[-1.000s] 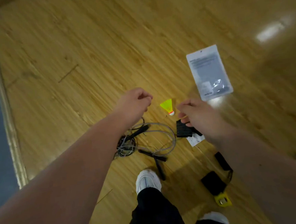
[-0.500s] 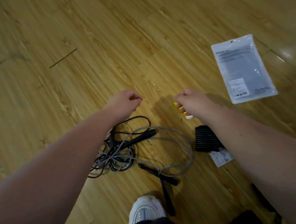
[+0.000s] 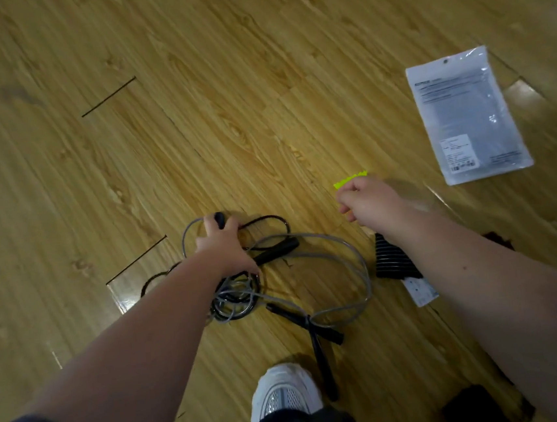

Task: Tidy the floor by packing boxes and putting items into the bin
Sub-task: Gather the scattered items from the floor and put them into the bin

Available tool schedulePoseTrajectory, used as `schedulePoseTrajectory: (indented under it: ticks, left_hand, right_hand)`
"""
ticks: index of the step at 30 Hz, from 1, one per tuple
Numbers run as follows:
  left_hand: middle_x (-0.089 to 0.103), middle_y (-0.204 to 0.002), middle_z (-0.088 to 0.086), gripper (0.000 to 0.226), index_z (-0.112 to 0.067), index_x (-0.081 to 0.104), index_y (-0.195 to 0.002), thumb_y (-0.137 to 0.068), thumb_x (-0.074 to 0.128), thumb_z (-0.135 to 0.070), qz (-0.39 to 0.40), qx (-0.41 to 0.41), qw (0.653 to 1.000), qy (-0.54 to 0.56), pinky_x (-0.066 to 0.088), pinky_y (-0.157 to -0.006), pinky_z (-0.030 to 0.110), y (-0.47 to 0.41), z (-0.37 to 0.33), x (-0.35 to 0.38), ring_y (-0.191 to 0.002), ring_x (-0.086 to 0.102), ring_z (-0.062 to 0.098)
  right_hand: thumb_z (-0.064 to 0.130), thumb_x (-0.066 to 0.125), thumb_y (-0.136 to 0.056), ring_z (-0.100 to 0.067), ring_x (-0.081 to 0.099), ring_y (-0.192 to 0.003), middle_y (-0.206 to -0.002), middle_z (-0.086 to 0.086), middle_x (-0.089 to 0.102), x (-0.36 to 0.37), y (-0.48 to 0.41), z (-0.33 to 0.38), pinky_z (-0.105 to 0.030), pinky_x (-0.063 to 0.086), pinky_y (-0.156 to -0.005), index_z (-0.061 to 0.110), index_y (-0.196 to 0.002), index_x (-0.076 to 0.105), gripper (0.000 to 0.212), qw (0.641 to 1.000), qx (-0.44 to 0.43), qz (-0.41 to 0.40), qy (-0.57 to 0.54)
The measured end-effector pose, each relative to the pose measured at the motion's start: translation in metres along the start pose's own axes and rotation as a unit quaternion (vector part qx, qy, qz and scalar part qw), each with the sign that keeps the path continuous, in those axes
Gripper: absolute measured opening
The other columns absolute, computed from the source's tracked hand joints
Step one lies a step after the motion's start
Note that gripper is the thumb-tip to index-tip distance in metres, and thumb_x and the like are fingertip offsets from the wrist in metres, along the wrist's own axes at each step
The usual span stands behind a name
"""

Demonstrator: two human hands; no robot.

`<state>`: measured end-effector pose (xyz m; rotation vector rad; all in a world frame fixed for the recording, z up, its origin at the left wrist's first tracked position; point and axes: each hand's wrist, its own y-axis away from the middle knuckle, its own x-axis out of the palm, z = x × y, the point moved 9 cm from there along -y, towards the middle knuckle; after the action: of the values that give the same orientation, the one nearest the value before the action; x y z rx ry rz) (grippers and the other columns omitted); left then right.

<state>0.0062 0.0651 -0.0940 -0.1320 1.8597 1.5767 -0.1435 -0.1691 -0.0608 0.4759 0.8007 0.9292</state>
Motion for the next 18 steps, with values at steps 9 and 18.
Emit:
schedulePoseTrajectory:
  ticks: [9,18]
  left_hand:
    - [0.037,-0.127,0.017,0.046,-0.026,0.036,-0.122,-0.086,0.058,-0.005,-0.162,0.035,0.983,0.082,0.042,-0.050,0.035,0.004,-0.014,-0.020,-0.068,0.050,0.028]
    - [0.051,-0.092,-0.007,0.054,-0.033,0.030,-0.106,-0.073,0.067,-0.013,-0.315,0.088,0.826,0.459,0.042,-0.037,0.019,0.034,-0.025,-0.116,-0.061,0.059,0.011]
  right_hand:
    - [0.026,0.054,-0.088,-0.031,0.068,-0.084,-0.087,-0.002,0.070,-0.003,-0.001,0.007,-0.041,0.054,-0.075,0.025,-0.080,0.062,0.012,0.999,-0.025,-0.032,0.006]
    - [0.005,0.052,-0.088,-0.031,0.039,-0.132,-0.153,-0.007,0.031,-0.048,-0.019,0.006,-0.035,0.038,-0.096,0.023,-0.148,0.034,0.065,0.966,-0.106,-0.082,0.219]
